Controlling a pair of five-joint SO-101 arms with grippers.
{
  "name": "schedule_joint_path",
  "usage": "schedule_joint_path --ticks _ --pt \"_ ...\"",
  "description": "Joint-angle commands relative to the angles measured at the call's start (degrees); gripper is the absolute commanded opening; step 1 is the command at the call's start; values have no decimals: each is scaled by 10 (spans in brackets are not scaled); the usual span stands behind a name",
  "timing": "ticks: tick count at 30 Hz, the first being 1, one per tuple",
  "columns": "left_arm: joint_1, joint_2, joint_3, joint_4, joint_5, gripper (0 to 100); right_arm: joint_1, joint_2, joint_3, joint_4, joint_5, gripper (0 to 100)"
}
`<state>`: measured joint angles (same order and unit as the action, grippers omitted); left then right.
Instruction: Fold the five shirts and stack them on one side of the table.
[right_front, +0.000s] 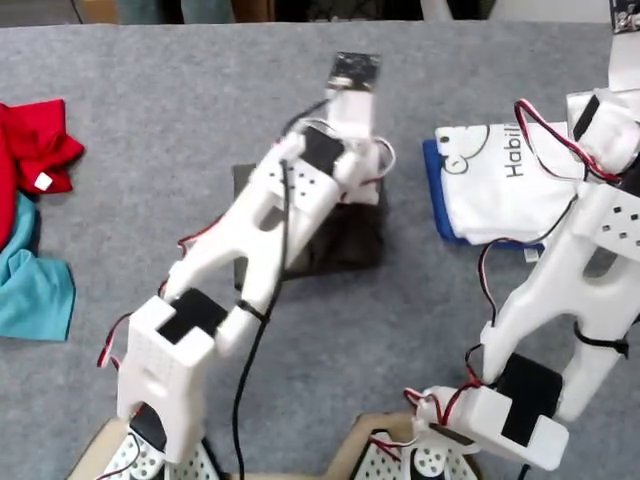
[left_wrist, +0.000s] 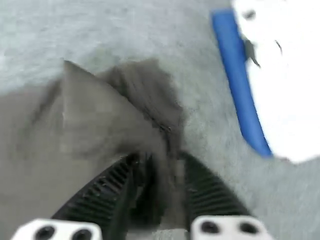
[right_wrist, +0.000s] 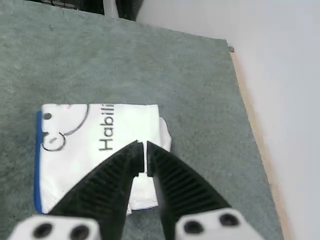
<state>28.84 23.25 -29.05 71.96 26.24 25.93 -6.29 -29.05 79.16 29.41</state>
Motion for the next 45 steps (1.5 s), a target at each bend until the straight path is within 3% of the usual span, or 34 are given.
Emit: schedule_joint_path --ticks 1,7,11,16,20,23,28,39,45 --pt "-40 -23 -70 36 68 305 -53 -19 5 -11 -1 25" --pt "-167 -18 -247 199 67 304 -169 21 5 -11 -4 22" --pt "-305 3 -233 227 66 187 -255 96 2 -11 -5 22" --pt "-392 114 -97 114 65 34 -396 231 -1 8 -6 21" --pt "-404 211 -33 7 40 29 -489 318 -22 56 -6 21" --pt "-437 236 -57 -4 7 29 -527 371 -55 105 -5 21" --pt "-453 249 -98 24 -3 29 -517 468 -118 134 -2 21" --pt "-446 251 -101 40 -4 29 -359 617 -370 171 22 21" --pt "-444 250 -102 39 -4 29 -331 732 -547 93 14 21"
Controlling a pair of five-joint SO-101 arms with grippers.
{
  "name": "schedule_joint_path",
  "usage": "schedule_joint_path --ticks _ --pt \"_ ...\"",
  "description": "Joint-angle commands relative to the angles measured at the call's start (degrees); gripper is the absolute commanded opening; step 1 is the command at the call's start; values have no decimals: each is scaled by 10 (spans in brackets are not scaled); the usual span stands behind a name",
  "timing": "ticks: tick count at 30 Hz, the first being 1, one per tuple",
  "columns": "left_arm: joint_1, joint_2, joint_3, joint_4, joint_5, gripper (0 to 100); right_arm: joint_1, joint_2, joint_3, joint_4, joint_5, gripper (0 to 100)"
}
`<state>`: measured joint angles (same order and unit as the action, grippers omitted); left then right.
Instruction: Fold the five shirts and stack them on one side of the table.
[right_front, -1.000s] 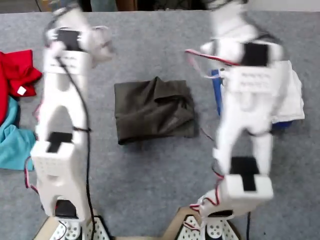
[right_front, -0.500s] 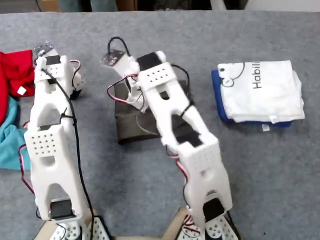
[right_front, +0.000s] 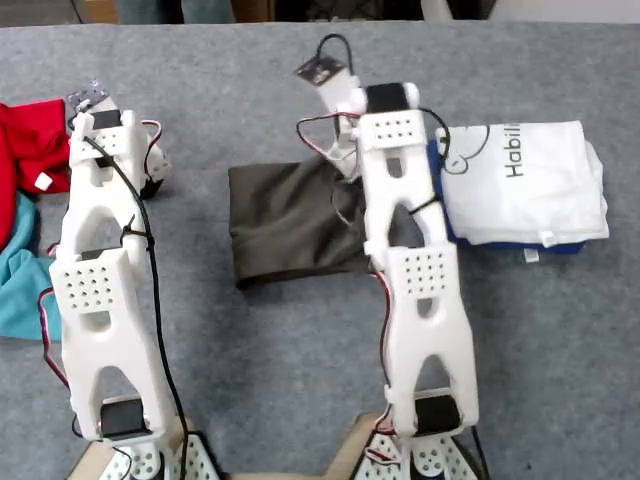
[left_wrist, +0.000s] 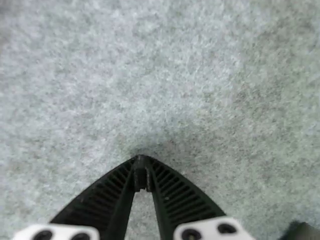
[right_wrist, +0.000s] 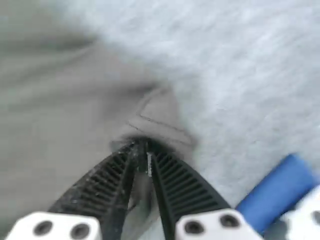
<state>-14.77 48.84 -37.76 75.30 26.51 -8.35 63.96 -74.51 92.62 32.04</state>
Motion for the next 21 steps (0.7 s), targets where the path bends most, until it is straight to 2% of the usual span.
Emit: schedule_joint_path --ticks 1,5,9,16,21 --pt "-7 -6 -15 5 -6 29 14 51 -120 -58 -20 21" --pt "-1 -3 -27 7 -6 29 26 124 -221 -120 -27 21" --pt "8 -3 -31 8 -35 29 65 114 -214 -150 -28 21" --pt "12 -3 -30 9 -50 29 89 -29 -214 17 -31 21" --pt "13 -3 -32 9 -50 29 39 -46 -190 80 -33 21"
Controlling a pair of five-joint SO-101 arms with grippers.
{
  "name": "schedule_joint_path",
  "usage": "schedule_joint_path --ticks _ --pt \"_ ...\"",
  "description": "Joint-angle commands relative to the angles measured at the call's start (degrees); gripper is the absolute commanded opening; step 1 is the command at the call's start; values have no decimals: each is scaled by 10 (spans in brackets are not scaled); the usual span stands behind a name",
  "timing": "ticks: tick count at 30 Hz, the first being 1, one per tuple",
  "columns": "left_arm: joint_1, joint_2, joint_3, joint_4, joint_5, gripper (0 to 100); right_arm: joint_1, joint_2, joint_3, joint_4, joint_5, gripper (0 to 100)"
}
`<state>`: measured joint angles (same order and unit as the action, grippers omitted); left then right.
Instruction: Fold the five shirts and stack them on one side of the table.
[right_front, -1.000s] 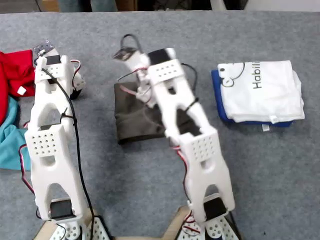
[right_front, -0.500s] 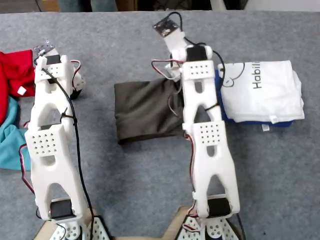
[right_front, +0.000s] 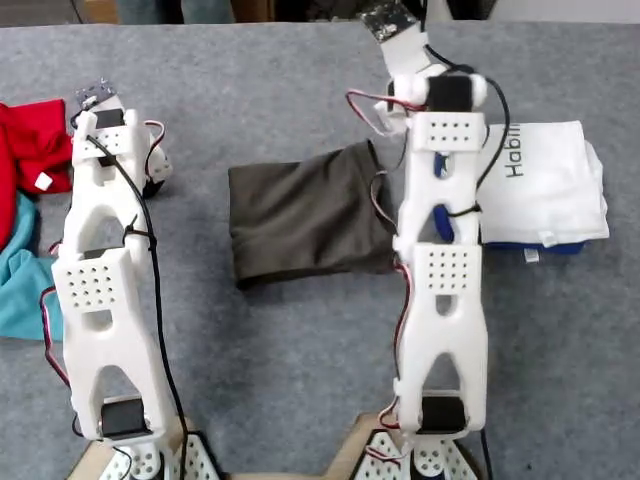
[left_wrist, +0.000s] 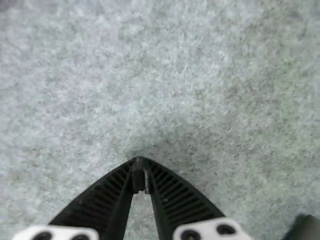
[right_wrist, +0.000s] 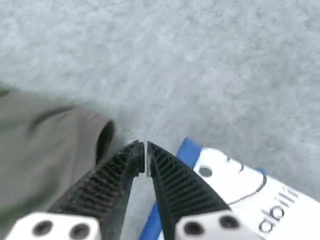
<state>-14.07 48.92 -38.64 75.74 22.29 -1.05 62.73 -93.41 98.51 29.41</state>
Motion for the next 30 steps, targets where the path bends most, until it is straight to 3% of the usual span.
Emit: schedule_joint_path --ticks 1,5,14,18,24,30 --pt "6 -4 -23 4 -8 29 -51 -24 8 21 -6 21" --pt "7 -4 -23 4 -8 29 -91 39 51 13 -19 21" --pt "7 -6 -21 5 -8 29 1 156 -29 9 -22 21" --pt "18 -10 -26 12 -9 29 -15 116 -24 25 -22 21" --pt "51 -47 -145 113 -77 29 -73 0 -23 25 -22 21" --pt "152 -82 -298 246 -127 29 -33 -124 -16 28 -62 21"
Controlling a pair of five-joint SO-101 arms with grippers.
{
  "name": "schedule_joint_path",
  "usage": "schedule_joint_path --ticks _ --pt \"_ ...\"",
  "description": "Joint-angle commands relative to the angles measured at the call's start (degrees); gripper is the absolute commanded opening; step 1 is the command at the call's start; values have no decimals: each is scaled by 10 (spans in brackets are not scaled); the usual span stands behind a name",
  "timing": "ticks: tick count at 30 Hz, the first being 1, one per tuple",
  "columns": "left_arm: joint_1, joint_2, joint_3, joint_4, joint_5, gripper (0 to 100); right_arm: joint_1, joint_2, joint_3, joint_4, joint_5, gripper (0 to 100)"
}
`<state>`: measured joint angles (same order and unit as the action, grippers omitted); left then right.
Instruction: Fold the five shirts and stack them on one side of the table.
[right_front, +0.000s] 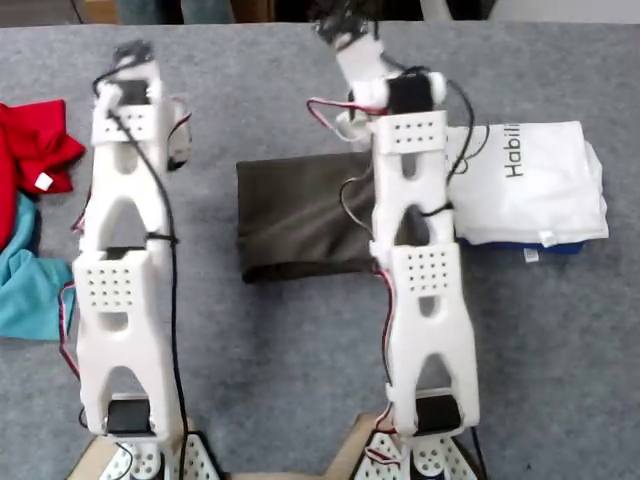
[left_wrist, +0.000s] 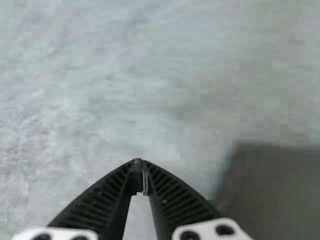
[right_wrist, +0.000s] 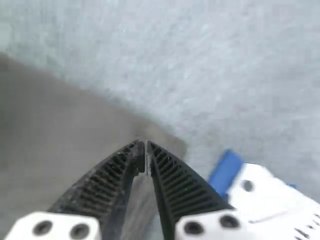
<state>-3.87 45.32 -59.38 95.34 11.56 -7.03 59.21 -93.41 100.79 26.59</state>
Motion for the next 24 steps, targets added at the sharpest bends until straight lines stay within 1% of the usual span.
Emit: schedule_joint_path --ticks 1,4,6,9,12,15,17,20,22,24 --pt "70 -47 -105 56 -19 29 41 -110 -16 5 -54 21" --pt "116 -47 -97 55 -18 29 75 -167 0 8 -89 21" --pt "138 -40 -69 54 -18 29 82 -224 64 8 -98 21" --pt "153 -10 -31 40 -19 29 74 -327 259 7 -141 21" --pt "128 46 -3 2 -18 29 50 -430 495 4 -170 21" --pt "108 101 -1 -29 -18 29 31 -493 705 -19 -187 21" --pt "105 129 -8 -41 -17 29 32 -508 828 -71 -201 21" --pt "107 157 -29 -40 -18 29 32 -507 987 -180 -212 21" --pt "105 167 -46 -35 -18 29 33 -500 1069 -261 -212 21" --pt "100 171 -57 -35 -18 29 43 -489 1129 -318 -208 21"
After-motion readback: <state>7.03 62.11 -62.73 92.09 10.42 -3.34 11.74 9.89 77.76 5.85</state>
